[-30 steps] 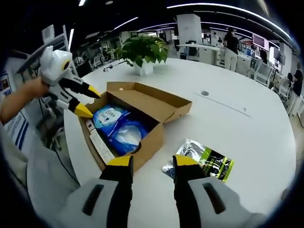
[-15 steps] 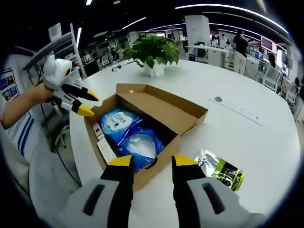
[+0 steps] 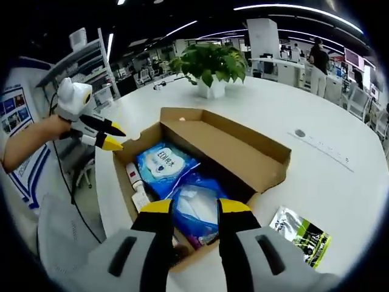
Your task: Operate the shoe box by opening the lid, removing the specified soft item, and placing it in the target area until the item is outside and the box remains undamaged.
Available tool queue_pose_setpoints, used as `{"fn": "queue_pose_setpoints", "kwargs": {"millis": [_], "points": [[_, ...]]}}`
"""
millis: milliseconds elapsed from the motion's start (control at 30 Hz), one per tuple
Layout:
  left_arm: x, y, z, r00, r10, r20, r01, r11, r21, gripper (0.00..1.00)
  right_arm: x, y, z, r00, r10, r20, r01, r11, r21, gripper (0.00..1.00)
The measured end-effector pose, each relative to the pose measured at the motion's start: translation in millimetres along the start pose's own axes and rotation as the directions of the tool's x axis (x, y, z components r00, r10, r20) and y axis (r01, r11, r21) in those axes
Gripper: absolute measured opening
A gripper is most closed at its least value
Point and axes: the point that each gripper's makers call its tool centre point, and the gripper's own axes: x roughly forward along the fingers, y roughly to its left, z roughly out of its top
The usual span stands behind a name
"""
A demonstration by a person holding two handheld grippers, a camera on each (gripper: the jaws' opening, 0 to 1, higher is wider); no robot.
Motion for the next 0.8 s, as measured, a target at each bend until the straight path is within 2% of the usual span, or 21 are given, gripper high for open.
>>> {"fn": "queue_pose_setpoints", "kwargs": {"millis": [100,333,500,800], "points": [[3,2.7,-8.2,1.0,0.014,-0.016,-0.014,1.0,-0.004,0.26,8,3,-0.3,1.0,0.011,-0.012,-0.012,1.0,-0.007,0.24],[10,3.7,-22.3,1.0,0.016,-0.026,-0.017,0.998,-0.056,0.15,32,12,-2.8,0.998,0.04,-0.05,-0.042,0.999,-0.032,0.22],[12,7.6,-22.1,0.999,0.026,-0.02,-0.028,0.996,-0.085,0.08,44,16,-1.9,0.997,0.058,-0.052,-0.059,0.998,-0.027,0.19],[14,8.1,-24.5,1.0,0.002,-0.025,-0.006,0.99,-0.141,0.07,71,21,-3.3,0.995,0.081,-0.062,-0.079,0.996,0.027,0.17]]}}
